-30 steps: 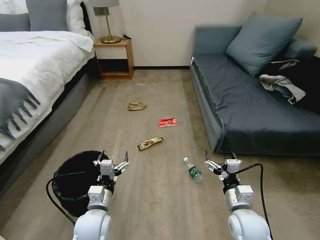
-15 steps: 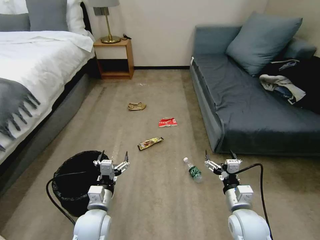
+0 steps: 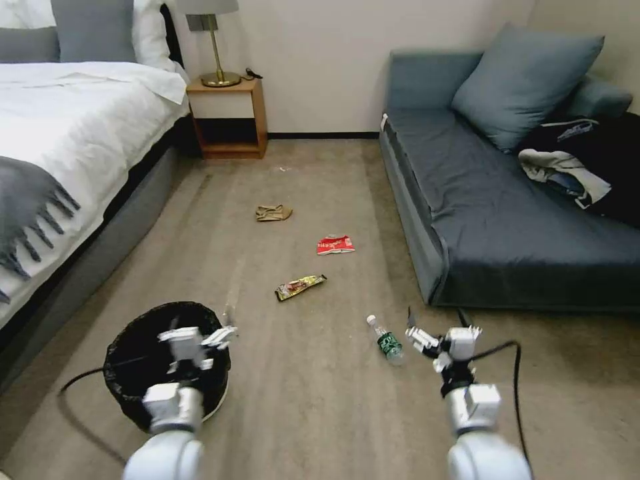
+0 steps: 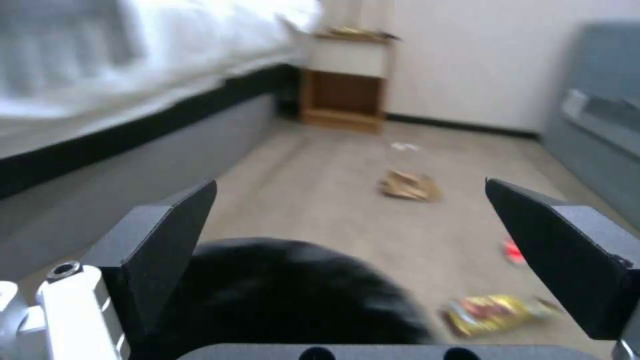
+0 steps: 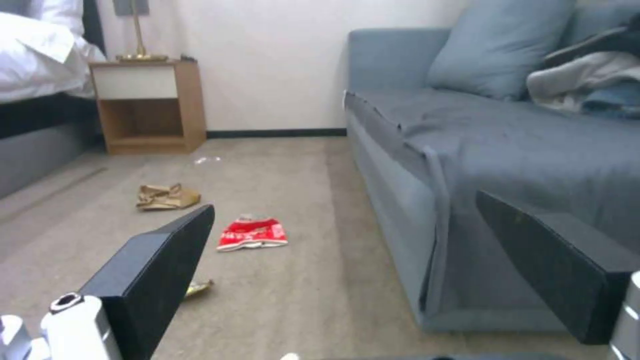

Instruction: Pick up the trash bin, then pick up the garbage on the floor and place it into the trash bin.

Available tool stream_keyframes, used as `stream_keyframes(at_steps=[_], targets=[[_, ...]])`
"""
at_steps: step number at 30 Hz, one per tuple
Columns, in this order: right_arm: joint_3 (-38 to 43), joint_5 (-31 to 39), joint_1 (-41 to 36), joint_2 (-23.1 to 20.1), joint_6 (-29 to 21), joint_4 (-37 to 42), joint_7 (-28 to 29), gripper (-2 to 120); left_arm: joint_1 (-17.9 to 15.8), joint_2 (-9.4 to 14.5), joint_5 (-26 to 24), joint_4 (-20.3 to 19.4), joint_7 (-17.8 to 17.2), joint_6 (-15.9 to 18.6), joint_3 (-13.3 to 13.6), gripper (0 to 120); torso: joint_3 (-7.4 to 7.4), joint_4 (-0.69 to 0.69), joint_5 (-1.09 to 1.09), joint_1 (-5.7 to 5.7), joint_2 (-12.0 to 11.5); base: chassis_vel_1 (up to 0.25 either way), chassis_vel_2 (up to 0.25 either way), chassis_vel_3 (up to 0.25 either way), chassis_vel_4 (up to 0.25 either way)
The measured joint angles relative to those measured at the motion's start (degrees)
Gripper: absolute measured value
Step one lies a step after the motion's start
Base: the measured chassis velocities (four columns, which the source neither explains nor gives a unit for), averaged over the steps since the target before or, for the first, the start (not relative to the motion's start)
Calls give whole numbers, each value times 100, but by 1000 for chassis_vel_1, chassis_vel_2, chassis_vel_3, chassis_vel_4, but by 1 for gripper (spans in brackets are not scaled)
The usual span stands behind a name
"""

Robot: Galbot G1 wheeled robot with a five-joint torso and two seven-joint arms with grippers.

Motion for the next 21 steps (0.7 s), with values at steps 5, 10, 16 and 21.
stream_keyframes(at_steps=[5, 10, 16, 21], targets=[[-13, -274, 12, -34, 479, -98, -171, 100, 269, -23, -258, -125, -151, -347, -400, 100, 0, 3, 0, -1, 0, 0, 0, 0, 0], [142, -407, 139, -216, 548, -59, -312, 100, 309, 31, -235, -335, -608, -267, -452, 100, 0, 0, 0, -1, 0, 0, 0, 0, 0], [275, -366, 178, -597, -154, 292, -625, 100, 165, 163, -1013, -877, -2275, 1288, -481, 100, 0, 1, 2, -1, 0, 0, 0, 0, 0], [220, 83, 187, -1076, -1374, 902, -919, 100, -213, 366, -2549, -777, -3317, 2142, -590, 100, 0, 0, -1, -1, 0, 0, 0, 0, 0]])
